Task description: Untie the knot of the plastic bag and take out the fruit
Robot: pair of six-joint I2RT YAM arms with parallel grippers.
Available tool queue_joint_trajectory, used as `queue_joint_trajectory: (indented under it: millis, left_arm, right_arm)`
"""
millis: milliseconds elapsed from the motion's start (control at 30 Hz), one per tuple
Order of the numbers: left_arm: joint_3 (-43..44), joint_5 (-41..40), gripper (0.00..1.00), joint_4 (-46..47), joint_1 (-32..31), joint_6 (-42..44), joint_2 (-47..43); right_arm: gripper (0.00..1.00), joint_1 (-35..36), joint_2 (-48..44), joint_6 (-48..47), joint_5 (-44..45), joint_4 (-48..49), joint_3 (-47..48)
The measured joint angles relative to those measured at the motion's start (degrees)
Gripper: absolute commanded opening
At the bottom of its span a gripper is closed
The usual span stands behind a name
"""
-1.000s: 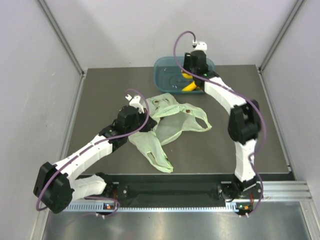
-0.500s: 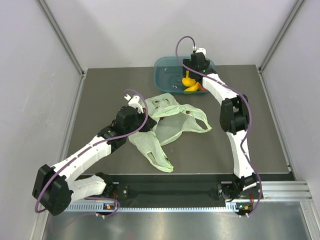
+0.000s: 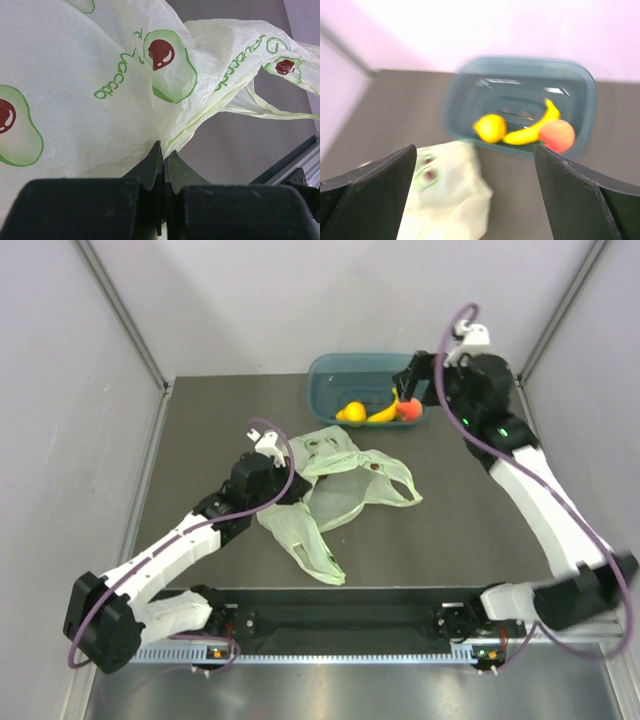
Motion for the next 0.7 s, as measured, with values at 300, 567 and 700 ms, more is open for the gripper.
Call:
queue_joint_trajectory:
  millis: [300,567,700]
  left_arm:
    - [0.00,0.02,0.00,-2.32,0.00,0.24,-2.21]
    - [0.00,0.24,0.00,-4.11,0.00,0.33,-2.21]
    - [0.02,0.22,0.00,-5.03,0.00,0.33,-2.21]
  right_arm:
    - [0.91,17.73,-35.60,2.38,-8.63,2.14,-27.43]
    - [0.46,32.48,-30.56,10.01,-8.04,8.26,-44.04]
    - [0.47,34.86,-19.96,12.94,-4.98,15.58,-44.22]
